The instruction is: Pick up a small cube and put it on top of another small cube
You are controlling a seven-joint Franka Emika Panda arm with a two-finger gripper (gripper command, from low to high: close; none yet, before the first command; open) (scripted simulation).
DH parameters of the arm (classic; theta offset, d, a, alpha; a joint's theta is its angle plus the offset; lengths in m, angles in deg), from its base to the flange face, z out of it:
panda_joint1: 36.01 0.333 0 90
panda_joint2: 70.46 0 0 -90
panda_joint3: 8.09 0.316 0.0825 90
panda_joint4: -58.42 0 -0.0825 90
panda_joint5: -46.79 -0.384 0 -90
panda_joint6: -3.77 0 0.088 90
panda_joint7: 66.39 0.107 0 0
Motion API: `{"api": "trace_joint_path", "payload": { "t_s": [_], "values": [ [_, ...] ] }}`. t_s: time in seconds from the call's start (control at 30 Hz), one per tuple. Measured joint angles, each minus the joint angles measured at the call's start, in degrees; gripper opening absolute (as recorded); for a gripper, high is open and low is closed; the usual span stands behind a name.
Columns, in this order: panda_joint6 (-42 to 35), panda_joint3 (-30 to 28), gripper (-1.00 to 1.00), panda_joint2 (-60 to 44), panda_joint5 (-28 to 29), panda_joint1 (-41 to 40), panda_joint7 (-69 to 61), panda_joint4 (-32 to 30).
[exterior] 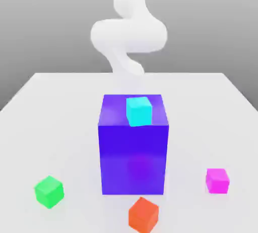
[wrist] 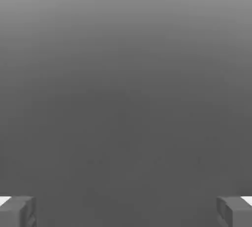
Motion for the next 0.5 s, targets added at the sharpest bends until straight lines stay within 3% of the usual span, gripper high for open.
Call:
{"api": "trace_joint_path", "payload": {
  "t_s": [0.3,0.5],
  "values": [
    [9.8,9.5,0.0,-18.7,-1.4,2.2,11.0,-6.8],
    [16.3,15.7,0.0,-31.2,1.0,4.2,20.5,-11.2]
  ]
}}
